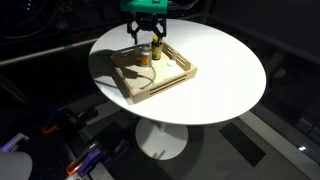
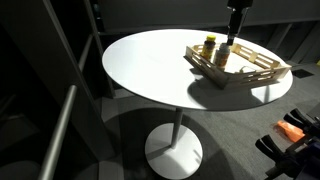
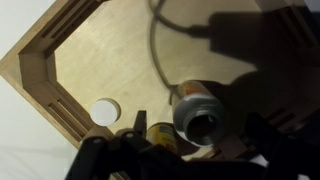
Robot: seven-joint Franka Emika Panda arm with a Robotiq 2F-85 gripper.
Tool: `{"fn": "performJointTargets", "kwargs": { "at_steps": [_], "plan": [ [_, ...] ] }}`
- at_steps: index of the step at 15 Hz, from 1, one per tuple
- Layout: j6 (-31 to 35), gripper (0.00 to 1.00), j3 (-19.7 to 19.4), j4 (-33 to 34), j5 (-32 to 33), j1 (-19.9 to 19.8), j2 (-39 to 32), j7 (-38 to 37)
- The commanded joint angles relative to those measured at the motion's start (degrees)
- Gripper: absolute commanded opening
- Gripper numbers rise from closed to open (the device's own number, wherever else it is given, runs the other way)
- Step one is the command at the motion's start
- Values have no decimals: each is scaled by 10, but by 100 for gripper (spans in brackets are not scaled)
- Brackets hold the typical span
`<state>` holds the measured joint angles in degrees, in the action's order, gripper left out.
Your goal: Put the lid on top of the white bottle
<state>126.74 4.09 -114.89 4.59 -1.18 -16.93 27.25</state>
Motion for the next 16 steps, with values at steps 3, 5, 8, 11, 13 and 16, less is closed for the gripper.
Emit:
{"fn": "performJointTargets", "kwargs": {
  "at_steps": [3, 5, 8, 11, 13, 16],
  "plan": [
    [-9, 100, -9, 7, -17, -21, 13, 17],
    [-11, 100, -12, 8, -23, -29, 16, 20],
    [-15, 100, -19, 16, -27, -39, 12, 10],
    [-16, 100, -32, 32, -25, -42, 0, -19],
    [-17, 100, -40, 46, -21, -41, -11, -42],
    [-24, 100, -49, 75, -22, -39, -39, -84]
  ]
}}
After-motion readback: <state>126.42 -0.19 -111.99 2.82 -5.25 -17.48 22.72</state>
